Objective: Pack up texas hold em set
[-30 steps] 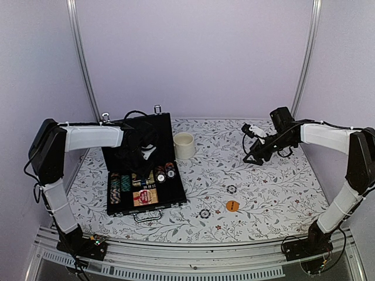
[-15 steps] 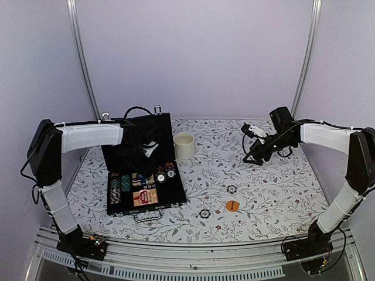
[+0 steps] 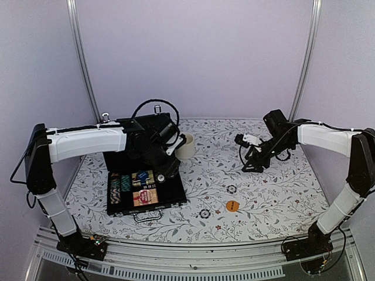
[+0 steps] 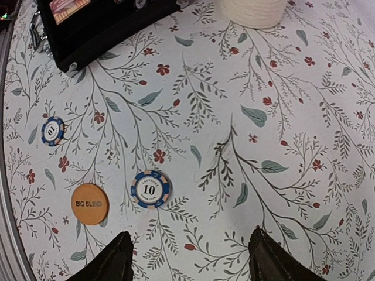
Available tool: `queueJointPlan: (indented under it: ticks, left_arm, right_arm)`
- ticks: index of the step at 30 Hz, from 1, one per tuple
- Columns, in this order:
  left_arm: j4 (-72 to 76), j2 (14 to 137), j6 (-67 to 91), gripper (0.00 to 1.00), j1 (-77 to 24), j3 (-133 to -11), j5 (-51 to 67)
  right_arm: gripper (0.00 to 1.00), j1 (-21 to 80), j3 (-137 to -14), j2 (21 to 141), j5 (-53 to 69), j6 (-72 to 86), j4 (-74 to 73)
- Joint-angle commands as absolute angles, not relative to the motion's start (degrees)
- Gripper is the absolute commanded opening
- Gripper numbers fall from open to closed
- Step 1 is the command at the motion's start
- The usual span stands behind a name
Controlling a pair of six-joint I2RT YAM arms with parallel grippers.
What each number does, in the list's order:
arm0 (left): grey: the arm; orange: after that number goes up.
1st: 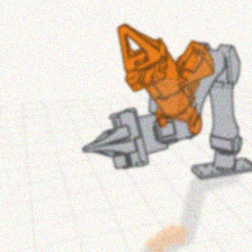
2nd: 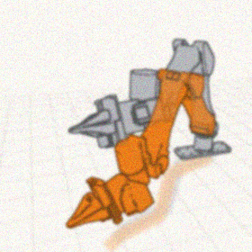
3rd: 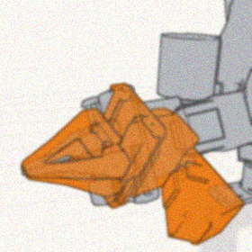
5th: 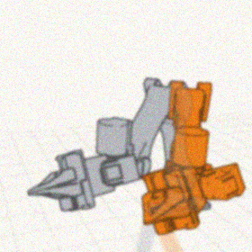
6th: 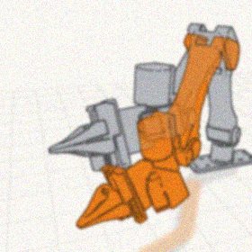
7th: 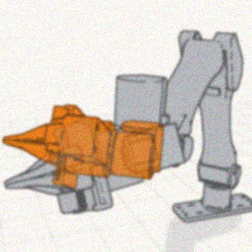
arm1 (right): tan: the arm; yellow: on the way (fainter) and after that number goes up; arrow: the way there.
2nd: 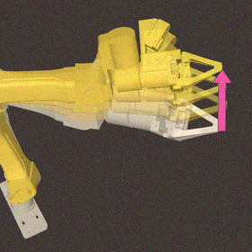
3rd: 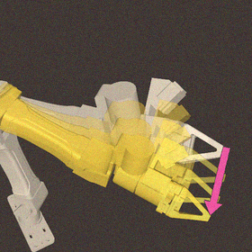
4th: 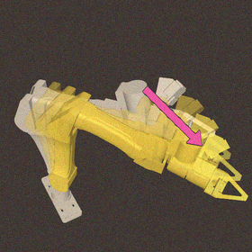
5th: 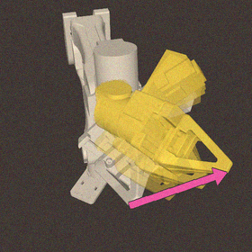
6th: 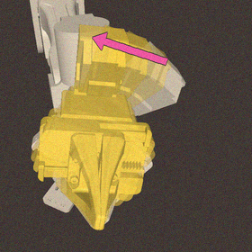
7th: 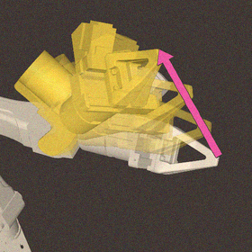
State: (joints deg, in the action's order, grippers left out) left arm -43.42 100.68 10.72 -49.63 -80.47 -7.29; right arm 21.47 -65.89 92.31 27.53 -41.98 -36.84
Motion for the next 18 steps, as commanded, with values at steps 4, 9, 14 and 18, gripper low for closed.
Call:
queueJointPlan:
  ticks: [4,9,14,18]
  left_arm:
    - [-36.0,99.7,11.3,0.61,-50.7,-78.0,-5.1]
    - [-34.9,99.8,11.5,0.62,-50.9,-76.5,-5.0]
    - [-34.3,99.6,11.2,0.62,-51.0,-75.9,-4.8]
    - [-34.2,99.2,11.1,0.63,-51.0,-75.2,-4.3]
  right_arm:
    - [0.56,30.6,-61.0,91.4,22.4,-50.7,-44.4]
    - [0.55,35.1,-57.7,92.1,17.5,-51.5,-43.7]
    - [0.56,38.2,-56.6,94.3,15.8,-51.6,-42.2]
    - [0.55,40.5,-56.0,96.8,14.2,-51.1,-40.5]
